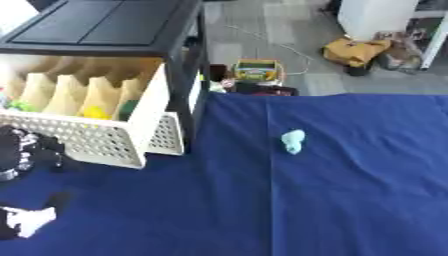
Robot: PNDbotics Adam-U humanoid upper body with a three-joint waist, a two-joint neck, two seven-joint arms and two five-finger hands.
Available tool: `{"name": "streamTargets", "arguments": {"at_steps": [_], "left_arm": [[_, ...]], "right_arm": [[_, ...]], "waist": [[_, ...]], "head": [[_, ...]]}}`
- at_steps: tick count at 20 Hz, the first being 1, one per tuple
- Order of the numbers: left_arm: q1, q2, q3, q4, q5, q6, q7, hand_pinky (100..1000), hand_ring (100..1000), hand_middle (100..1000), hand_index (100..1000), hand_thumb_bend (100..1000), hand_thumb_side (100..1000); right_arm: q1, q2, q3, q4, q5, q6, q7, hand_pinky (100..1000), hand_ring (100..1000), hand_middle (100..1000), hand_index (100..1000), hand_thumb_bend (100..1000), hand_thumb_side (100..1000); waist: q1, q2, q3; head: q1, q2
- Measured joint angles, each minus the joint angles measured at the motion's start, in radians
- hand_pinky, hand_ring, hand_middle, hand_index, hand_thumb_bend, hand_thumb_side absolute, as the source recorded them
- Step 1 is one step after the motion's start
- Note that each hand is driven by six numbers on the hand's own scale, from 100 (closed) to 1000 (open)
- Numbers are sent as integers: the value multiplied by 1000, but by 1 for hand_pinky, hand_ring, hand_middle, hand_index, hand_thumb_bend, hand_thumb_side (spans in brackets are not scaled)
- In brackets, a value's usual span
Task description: Pick up objects from table and place into drawer.
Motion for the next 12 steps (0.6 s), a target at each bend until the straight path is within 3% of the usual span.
{"name": "streamTargets", "arguments": {"at_steps": [12], "left_arm": [[-53,-28,-13,40,-12,-9,41,699,527,539,781,100,681]], "right_arm": [[-14,18,0,0,0,17,9,676,767,514,792,100,952]], "waist": [[-3,14,-3]], "head": [[1,-14]]}}
